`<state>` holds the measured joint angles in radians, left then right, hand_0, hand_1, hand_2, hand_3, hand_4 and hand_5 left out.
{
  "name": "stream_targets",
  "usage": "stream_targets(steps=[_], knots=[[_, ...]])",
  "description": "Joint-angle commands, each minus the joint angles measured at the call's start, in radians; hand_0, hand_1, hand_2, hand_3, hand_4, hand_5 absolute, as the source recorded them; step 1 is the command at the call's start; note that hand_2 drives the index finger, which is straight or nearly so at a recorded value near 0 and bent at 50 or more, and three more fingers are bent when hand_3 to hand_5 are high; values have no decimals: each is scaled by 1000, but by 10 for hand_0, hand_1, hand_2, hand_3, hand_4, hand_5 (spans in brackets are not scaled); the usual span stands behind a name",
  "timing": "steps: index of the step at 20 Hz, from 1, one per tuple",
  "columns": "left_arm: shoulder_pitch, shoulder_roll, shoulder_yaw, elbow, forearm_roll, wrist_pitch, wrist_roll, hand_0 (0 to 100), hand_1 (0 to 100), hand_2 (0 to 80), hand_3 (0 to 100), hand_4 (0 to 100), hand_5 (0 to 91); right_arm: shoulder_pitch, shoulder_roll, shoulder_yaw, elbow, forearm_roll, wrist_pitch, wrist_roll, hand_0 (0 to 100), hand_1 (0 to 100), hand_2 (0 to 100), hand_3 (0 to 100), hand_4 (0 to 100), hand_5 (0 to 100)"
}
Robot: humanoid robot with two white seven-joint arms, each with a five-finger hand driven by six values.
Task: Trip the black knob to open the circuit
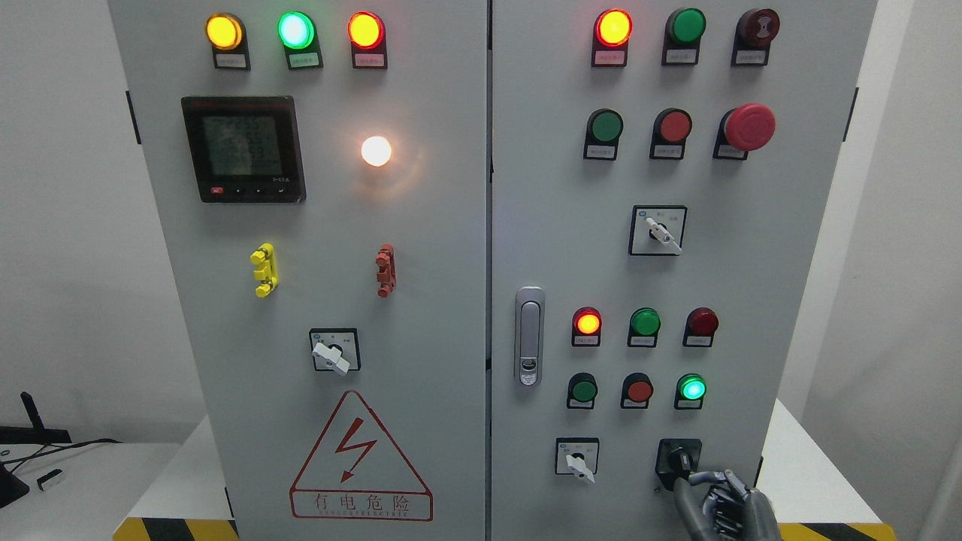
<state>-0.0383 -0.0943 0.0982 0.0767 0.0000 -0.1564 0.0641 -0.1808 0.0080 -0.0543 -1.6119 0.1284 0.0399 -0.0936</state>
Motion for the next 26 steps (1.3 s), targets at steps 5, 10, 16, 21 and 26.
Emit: stream_targets(steps=[5, 10, 16, 21, 26], knots=[[0, -1, 0, 0, 5, 0, 0, 120, 389, 0, 0, 0, 0, 14, 7, -19, 14, 26, -43, 0, 434, 645, 506, 921, 963, 1000], [0, -1, 0, 0, 5, 0, 0, 120, 389, 0, 0, 0, 0, 14, -6, -24, 14, 37, -49, 2, 438, 651, 504, 918, 961, 1000], [0, -1, 0, 0, 5, 0, 0, 120, 389, 0, 0, 0, 0, 58, -37, -28, 6, 34, -155, 2, 446, 660, 455, 894, 937, 995], [0, -1, 0, 0, 5, 0, 0, 120, 389, 0, 0, 0, 0, 138, -60, -38, -5, 33, -253, 5, 470, 625, 381, 782, 768, 863], [0, 1, 0, 0, 5, 0, 0, 120, 389, 0, 0, 0, 0, 260, -60, -50, -91, 19, -317, 80, 452, 390, 334, 604, 548, 600]])
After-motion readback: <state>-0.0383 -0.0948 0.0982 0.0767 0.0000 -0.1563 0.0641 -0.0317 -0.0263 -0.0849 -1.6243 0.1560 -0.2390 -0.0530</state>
